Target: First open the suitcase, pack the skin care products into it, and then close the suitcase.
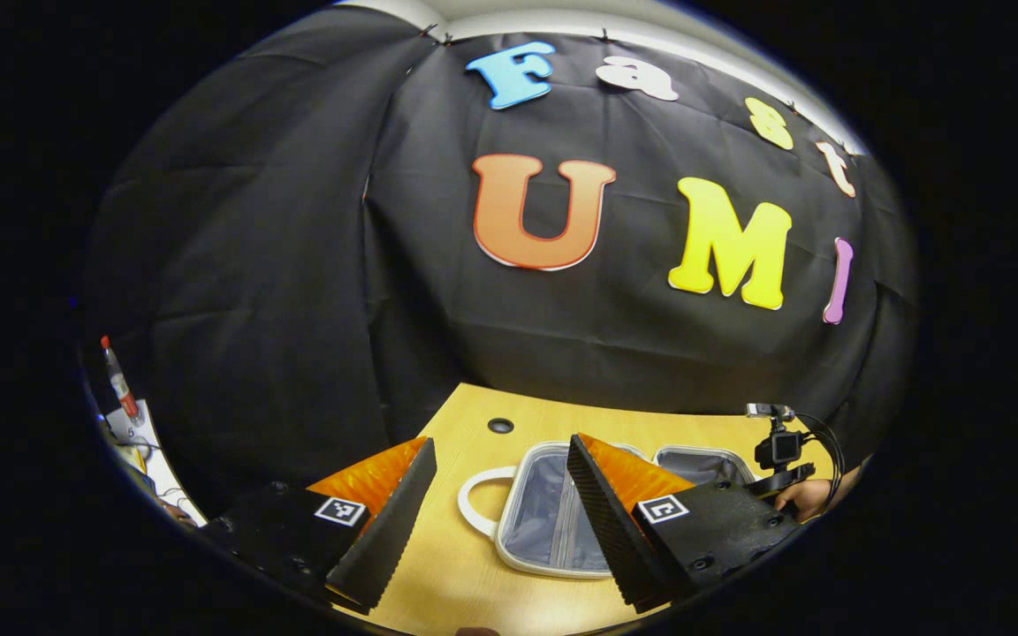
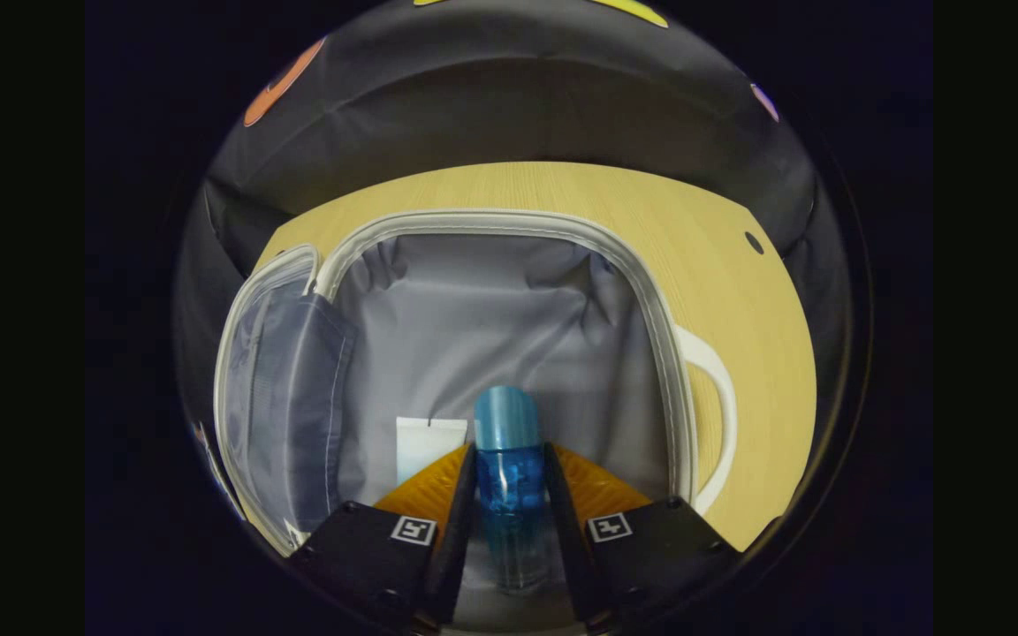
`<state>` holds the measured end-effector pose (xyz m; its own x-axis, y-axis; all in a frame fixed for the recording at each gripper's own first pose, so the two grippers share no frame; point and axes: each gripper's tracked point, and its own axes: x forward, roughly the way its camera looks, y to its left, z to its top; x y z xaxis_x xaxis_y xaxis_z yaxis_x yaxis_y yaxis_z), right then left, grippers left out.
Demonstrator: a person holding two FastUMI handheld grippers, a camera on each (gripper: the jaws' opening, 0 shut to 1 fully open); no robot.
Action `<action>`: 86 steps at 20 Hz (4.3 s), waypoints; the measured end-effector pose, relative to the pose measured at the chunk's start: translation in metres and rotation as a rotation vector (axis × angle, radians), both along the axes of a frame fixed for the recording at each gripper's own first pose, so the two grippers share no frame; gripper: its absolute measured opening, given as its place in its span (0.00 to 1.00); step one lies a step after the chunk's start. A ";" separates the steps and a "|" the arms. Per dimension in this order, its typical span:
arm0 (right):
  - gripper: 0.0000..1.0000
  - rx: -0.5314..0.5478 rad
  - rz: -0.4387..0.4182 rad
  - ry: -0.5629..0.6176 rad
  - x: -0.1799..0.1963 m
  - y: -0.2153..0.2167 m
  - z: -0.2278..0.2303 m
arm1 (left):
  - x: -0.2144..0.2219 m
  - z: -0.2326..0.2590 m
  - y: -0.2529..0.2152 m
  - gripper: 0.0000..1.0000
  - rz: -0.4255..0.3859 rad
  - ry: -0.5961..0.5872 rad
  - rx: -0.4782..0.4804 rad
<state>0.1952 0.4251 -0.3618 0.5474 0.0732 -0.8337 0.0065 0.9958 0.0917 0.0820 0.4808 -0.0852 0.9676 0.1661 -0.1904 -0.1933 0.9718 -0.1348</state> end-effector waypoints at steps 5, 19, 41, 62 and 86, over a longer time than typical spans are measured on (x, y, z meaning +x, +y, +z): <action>0.82 0.024 0.053 -0.190 -0.016 -0.006 0.080 | 0.018 -0.030 0.028 0.95 -0.016 0.023 -0.087; 0.77 -0.101 -0.002 -1.045 -0.153 -0.143 0.412 | 0.077 -0.197 0.032 1.00 -0.033 0.252 -0.861; 0.79 -0.240 -0.097 -1.036 -0.242 -0.280 0.415 | 0.098 -0.165 0.021 0.04 -0.029 0.131 -0.976; 0.79 -0.090 0.061 -0.967 -0.222 -0.258 0.402 | 0.079 0.034 -0.137 0.04 -0.331 -0.051 -0.563; 0.79 -0.069 0.057 -0.881 -0.210 -0.312 0.371 | 0.071 -0.029 -0.393 0.04 -0.635 0.188 -0.239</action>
